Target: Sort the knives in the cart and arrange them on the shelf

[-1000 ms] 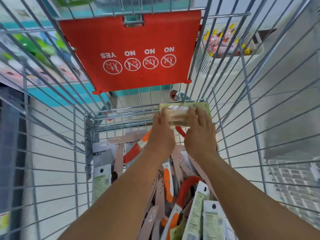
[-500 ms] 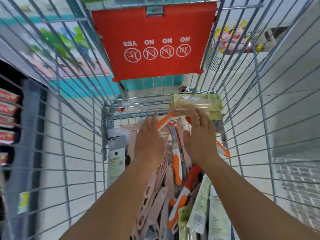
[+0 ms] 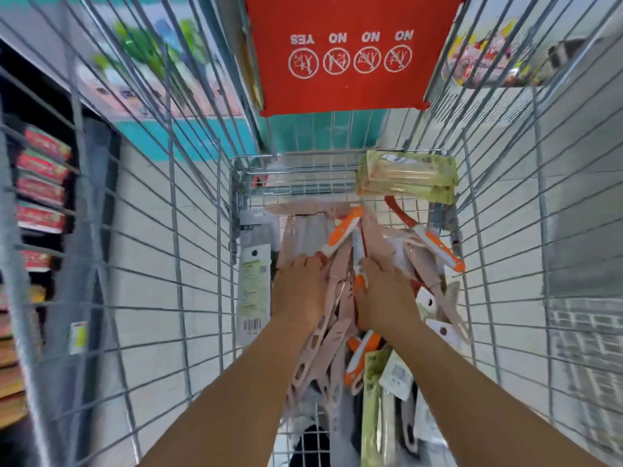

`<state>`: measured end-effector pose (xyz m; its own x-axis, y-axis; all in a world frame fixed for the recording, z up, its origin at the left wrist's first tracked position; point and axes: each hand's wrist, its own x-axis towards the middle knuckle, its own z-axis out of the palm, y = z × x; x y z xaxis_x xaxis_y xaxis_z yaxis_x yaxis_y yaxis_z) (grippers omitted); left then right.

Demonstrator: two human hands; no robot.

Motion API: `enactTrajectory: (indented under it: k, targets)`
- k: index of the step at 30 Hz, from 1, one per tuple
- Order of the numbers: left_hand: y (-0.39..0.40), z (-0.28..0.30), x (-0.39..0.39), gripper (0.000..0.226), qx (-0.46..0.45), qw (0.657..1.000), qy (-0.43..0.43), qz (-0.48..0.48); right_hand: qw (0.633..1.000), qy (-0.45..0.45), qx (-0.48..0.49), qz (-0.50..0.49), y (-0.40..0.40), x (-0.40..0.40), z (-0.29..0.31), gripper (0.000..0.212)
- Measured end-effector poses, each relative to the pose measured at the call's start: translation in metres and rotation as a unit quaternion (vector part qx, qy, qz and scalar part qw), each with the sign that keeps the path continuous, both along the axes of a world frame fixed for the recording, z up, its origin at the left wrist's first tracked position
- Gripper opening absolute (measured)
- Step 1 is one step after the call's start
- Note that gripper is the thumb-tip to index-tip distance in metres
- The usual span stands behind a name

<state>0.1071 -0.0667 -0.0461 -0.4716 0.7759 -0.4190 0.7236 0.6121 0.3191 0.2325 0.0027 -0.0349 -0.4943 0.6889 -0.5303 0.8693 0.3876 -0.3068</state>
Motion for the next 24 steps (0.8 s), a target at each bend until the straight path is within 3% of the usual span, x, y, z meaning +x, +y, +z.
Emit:
enactTrajectory:
  k: [5,12,15,17,19,21,24]
  targets:
    - [-0.005,0.010,0.007,0.020,0.059,0.985,-0.073,0.144,0.999,-0.012,-0.004,0.030,-0.009,0.001,0.009,0.045]
    - [-0.008,0.009,0.006,0.023,-0.020,0.997,-0.046,0.054,0.999,0.004,-0.032,-0.018,-0.018,0.006,-0.003,0.033]
    - [-0.014,0.011,0.006,0.020,-0.011,0.997,-0.063,0.052,0.992,0.061,-0.008,-0.106,-0.019,0.004,0.001,0.028]
    - [-0.015,0.016,0.004,0.020,0.012,0.996,-0.075,0.036,0.960,0.155,-0.025,-0.232,-0.018,0.000,0.011,0.032]
    - [-0.014,0.023,0.001,0.020,0.032,0.996,-0.081,0.006,0.905,0.256,-0.096,-0.326,-0.015,-0.009,0.029,0.034]
    - [-0.013,0.030,-0.001,0.019,0.048,0.995,-0.092,0.005,0.871,0.309,-0.151,-0.352,-0.011,-0.017,0.041,0.025]
    - [-0.015,0.034,-0.002,0.020,0.074,0.991,-0.088,0.060,0.873,0.319,-0.144,-0.340,-0.009,-0.024,0.052,0.019]
